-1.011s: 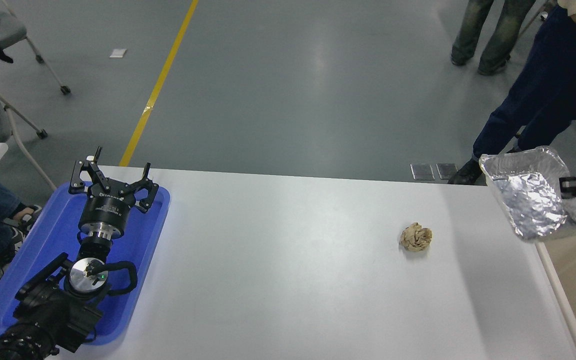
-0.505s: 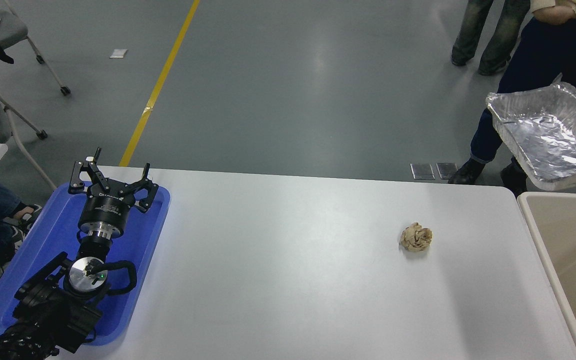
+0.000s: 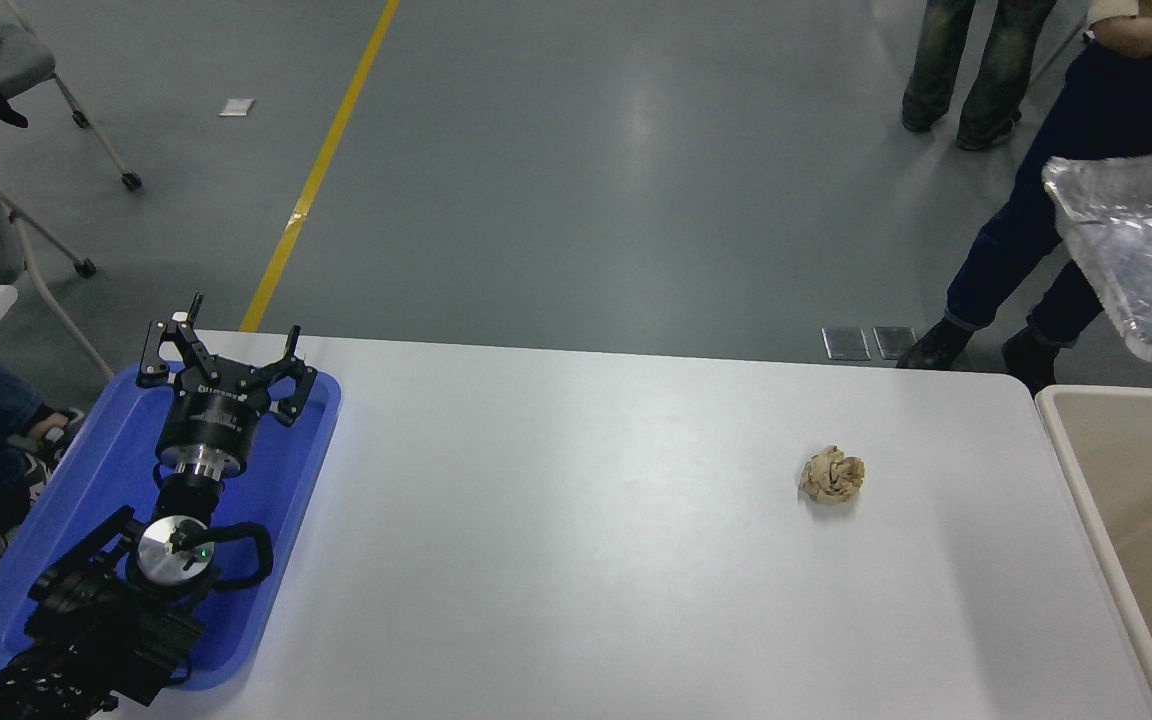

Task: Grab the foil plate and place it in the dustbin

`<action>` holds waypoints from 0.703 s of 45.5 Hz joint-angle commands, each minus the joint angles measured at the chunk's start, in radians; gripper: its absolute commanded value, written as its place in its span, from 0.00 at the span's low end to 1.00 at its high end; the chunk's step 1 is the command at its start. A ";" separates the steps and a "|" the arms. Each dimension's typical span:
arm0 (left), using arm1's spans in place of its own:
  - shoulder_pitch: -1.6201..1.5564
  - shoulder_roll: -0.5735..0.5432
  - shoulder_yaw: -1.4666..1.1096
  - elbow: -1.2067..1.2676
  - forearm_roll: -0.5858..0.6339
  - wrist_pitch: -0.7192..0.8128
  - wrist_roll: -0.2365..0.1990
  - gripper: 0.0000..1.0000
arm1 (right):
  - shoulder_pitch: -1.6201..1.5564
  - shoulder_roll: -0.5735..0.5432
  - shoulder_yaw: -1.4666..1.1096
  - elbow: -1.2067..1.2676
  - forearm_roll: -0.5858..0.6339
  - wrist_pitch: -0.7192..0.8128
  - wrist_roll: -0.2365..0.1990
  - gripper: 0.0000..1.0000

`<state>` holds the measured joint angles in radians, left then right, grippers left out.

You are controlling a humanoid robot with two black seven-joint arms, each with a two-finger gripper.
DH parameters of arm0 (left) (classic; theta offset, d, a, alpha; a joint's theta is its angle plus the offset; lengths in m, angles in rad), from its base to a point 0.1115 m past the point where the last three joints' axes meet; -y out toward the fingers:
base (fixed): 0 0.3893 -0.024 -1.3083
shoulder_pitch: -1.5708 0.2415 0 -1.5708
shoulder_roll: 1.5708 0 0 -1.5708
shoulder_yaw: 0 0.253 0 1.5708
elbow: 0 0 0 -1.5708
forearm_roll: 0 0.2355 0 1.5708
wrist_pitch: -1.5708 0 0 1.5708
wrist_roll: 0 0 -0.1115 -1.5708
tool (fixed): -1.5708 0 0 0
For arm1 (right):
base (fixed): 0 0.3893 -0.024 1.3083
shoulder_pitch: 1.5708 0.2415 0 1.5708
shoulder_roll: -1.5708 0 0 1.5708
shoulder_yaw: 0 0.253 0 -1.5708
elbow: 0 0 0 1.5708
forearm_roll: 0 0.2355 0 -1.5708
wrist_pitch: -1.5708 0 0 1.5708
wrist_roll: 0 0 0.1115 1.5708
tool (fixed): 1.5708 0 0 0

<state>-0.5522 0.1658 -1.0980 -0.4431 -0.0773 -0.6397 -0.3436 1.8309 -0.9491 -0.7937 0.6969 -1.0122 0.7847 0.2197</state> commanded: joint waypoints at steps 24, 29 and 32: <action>0.000 0.000 0.000 0.000 -0.001 0.002 0.000 1.00 | -0.952 0.113 0.126 -0.683 0.516 -0.334 -0.026 0.00; 0.000 0.000 0.000 0.000 -0.001 0.002 -0.002 1.00 | -1.041 0.145 0.139 -0.691 0.616 -0.415 -0.068 0.00; 0.000 0.000 0.000 0.000 -0.001 0.002 -0.002 1.00 | -1.082 0.170 0.154 -0.691 0.656 -0.449 -0.086 0.00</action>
<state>-0.5522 0.1656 -1.0983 -0.4434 -0.0780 -0.6384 -0.3439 0.9932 -0.8612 -0.6714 0.0949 -0.5805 0.4795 0.1909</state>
